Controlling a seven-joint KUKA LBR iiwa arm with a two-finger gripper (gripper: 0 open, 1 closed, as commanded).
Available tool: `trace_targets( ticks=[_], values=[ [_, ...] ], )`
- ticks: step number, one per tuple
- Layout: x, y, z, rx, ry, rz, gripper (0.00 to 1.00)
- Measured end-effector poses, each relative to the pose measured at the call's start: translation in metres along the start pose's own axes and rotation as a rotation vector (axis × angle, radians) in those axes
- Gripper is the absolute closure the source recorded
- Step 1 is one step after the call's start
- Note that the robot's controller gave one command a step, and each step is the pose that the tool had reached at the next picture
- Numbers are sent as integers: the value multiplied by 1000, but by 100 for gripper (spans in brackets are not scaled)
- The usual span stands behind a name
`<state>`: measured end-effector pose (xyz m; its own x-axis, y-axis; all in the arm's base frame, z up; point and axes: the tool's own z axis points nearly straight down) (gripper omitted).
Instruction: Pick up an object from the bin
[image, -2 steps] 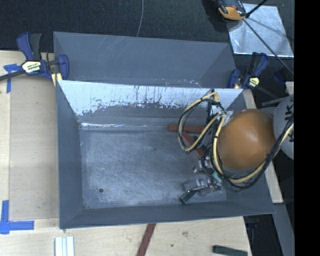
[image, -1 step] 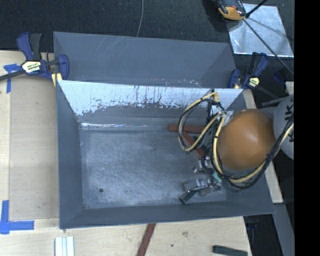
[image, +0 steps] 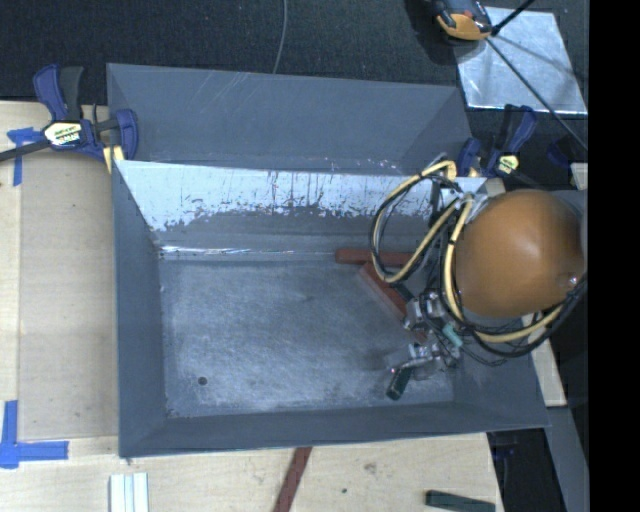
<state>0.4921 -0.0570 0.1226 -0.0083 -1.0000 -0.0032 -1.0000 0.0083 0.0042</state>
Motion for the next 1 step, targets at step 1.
trace_targets(
  ticks=[1],
  values=[
    [8,-18,-99,4,1,-16,100]
  ],
)
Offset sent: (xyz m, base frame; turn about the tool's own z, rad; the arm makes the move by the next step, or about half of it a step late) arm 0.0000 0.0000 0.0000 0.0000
